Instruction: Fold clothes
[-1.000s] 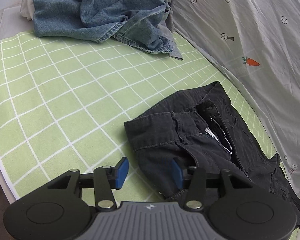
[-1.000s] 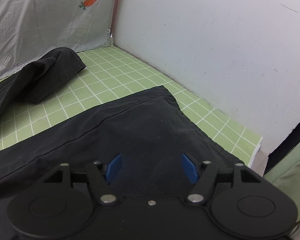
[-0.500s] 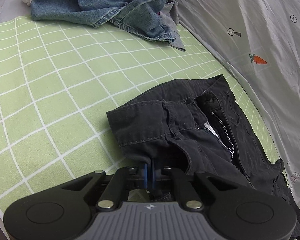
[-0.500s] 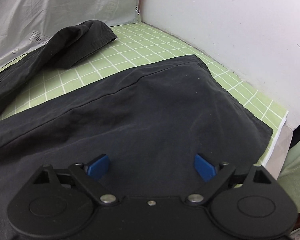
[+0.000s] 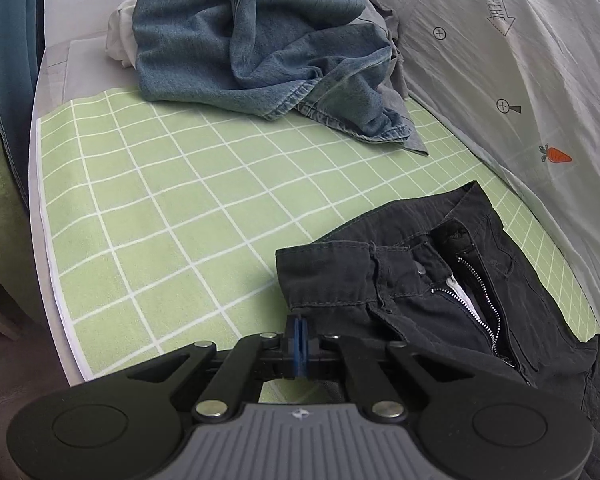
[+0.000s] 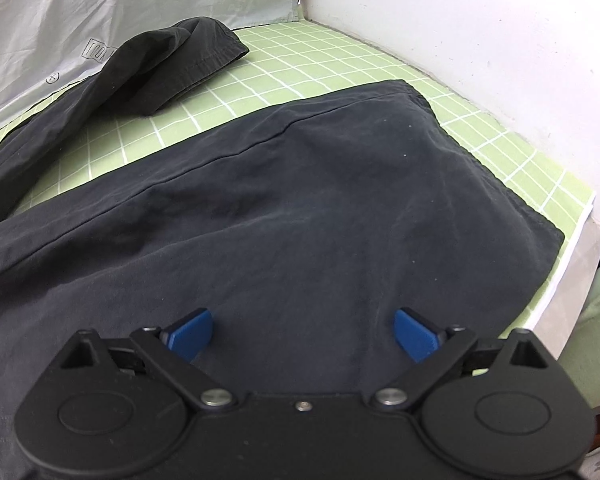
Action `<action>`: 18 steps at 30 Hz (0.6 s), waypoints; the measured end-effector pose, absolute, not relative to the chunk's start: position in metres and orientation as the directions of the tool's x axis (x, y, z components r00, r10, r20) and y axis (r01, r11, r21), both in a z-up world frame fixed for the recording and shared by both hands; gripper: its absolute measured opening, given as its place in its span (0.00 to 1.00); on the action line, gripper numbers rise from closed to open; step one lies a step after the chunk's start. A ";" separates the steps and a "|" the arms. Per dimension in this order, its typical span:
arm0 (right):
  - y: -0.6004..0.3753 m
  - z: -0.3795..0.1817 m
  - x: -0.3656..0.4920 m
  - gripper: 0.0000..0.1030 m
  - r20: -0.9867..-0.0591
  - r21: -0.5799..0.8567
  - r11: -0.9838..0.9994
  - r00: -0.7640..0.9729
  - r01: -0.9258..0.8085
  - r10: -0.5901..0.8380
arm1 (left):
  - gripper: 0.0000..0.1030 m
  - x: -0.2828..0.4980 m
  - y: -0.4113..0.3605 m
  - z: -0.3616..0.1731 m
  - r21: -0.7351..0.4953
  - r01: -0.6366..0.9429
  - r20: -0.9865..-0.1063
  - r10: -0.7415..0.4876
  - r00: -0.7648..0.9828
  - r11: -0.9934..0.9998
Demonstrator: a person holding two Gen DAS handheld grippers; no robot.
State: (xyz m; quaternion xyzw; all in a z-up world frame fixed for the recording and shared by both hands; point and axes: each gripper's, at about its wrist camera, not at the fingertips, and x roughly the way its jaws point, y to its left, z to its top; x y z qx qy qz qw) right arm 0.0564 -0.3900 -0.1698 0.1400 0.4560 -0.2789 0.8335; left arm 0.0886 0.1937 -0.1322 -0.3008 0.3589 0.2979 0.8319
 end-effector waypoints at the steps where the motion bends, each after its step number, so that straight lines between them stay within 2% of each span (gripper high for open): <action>1: -0.391 -0.169 0.057 0.97 -0.843 -0.010 0.803 0.427 0.596 -0.327 | 0.03 0.086 0.196 -0.130 -0.280 -0.713 -0.773 0.289 0.565 0.643; 5: -0.406 -0.165 0.057 0.99 -0.860 0.107 0.761 0.443 0.640 -0.252 | 0.06 0.077 0.201 -0.118 -0.260 -0.714 -0.750 0.329 0.574 0.650; 8: -0.421 -0.157 0.054 0.99 -0.851 0.181 0.725 0.476 0.665 -0.224 | 0.24 0.075 0.201 -0.100 -0.254 -0.704 -0.712 0.364 0.600 0.664; 12: -0.424 -0.148 0.057 0.99 -0.831 0.129 0.756 0.486 0.642 -0.270 | 0.32 0.084 0.186 -0.078 -0.213 -0.633 -0.681 0.351 0.643 0.744; 15: -0.422 -0.144 0.064 0.99 -0.820 0.047 0.803 0.482 0.594 -0.309 | 0.37 0.101 0.147 -0.073 -0.193 -0.499 -0.688 0.246 0.682 0.845; 18: -0.423 -0.140 0.072 0.99 -0.808 -0.014 0.848 0.494 0.530 -0.322 | 0.38 0.125 0.088 -0.080 -0.199 -0.325 -0.714 0.090 0.695 0.924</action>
